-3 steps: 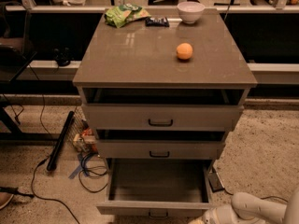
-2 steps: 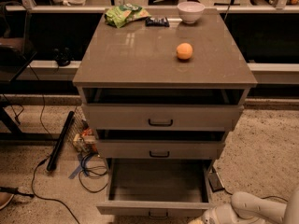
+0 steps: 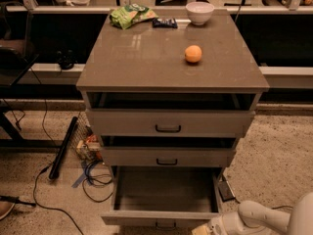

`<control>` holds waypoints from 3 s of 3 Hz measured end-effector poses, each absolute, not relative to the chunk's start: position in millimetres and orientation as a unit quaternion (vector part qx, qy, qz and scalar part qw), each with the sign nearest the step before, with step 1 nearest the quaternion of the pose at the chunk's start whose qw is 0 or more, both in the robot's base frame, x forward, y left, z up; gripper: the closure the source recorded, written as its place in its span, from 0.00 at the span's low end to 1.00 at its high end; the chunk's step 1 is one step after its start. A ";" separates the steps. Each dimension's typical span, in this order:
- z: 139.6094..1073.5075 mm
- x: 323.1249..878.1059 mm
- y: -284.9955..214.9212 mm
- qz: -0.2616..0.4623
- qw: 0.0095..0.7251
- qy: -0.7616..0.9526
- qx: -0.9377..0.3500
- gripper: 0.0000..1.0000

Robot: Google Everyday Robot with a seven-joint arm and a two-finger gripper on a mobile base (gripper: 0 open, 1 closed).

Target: Close bottom drawer

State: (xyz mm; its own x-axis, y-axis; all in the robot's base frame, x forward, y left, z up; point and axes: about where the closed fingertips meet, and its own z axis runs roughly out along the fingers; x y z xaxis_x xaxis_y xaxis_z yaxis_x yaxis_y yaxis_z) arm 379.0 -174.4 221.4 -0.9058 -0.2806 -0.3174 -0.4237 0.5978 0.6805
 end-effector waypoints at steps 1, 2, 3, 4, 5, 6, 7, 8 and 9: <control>183.9 430.6 -161.8 0.399 0.129 0.894 -0.155 1.00; 179.9 432.7 -160.1 0.401 0.132 0.894 -0.151 1.00; 168.8 457.1 -170.5 0.382 0.161 0.900 -0.132 1.00; 161.3 478.1 -181.2 0.372 0.188 0.902 -0.111 1.00; 161.3 478.1 -181.2 0.373 0.188 0.902 -0.111 1.00; 158.5 481.6 -181.7 0.370 0.193 0.902 -0.107 1.00; 155.3 501.9 -203.3 0.348 0.217 0.907 -0.094 1.00; 155.2 524.7 -222.2 0.329 0.247 0.908 -0.082 1.00; 155.1 528.6 -222.3 0.328 0.250 0.907 -0.081 1.00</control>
Offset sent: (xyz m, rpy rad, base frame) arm 0.0886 0.0158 -0.0597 0.0248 -0.0568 -0.1655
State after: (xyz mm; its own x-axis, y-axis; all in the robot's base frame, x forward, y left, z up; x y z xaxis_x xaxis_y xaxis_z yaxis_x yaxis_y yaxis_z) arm 528.6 -222.3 155.1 -0.8620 0.0166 -0.5066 -0.3116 0.7711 0.5553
